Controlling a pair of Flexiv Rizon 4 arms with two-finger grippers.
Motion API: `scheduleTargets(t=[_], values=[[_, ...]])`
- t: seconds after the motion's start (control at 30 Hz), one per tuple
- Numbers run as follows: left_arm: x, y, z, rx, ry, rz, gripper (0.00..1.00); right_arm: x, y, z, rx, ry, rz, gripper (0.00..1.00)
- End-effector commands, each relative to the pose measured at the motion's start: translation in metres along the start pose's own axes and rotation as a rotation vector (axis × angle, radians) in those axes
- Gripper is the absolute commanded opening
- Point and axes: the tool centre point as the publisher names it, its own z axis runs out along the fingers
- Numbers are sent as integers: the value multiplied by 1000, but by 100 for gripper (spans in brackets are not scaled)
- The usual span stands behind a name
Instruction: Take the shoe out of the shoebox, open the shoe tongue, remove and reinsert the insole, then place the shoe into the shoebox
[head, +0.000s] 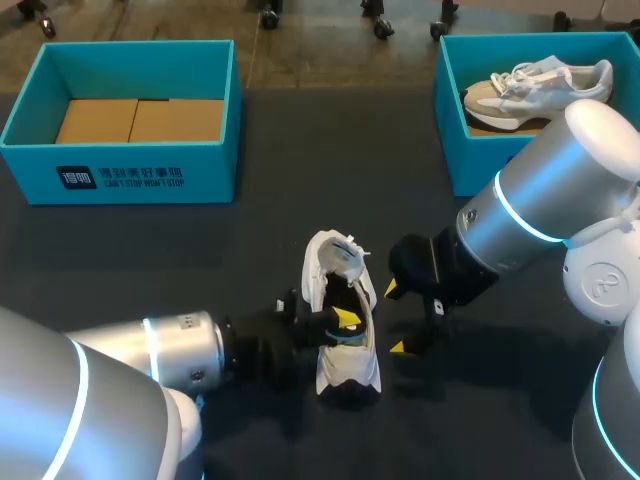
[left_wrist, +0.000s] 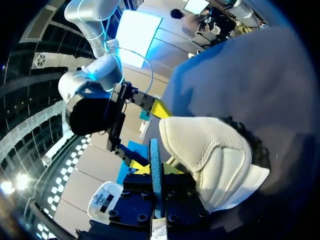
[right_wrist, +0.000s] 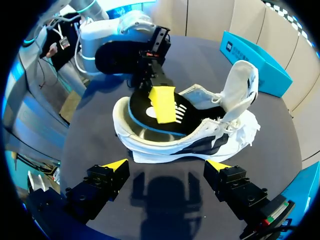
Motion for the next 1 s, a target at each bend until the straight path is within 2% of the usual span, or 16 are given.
scheduleTargets(t=[0.03, 0.17, 0.37, 0.4, 0.43, 0.47, 0.53, 0.6, 0.87, 1.0], values=[[0, 10, 13, -21, -25, 3, 0, 1, 0, 1, 0, -2, 0, 100], [-2, 17, 16, -51, -26, 4, 0, 1, 0, 1, 0, -2, 0, 100], [-4, 18, 12, -25, 18, -41, 0, 1, 0, 1, 0, -2, 0, 100], [-4, 16, 10, -17, 25, -49, 11, 1, 0, 1, 0, -2, 0, 100], [-4, 14, 8, -19, 31, -51, 31, 1, 0, 1, 0, -2, 0, 100], [-4, 13, 8, -12, 39, -53, 36, 1, 0, 1, 0, -2, 0, 100], [-5, 9, 5, -5, 45, -59, 36, 1, 0, 1, 0, -2, 0, 100], [-7, 3, 1, 3, 62, -65, 64, 1, 0, 1, 0, -2, 0, 100], [-17, -14, -11, 20, 97, -73, 76, 1, 0, 1, 0, -2, 0, 100], [-24, -16, -9, -9, 124, -84, 73, 1, 0, 1, 0, -2, 0, 100]])
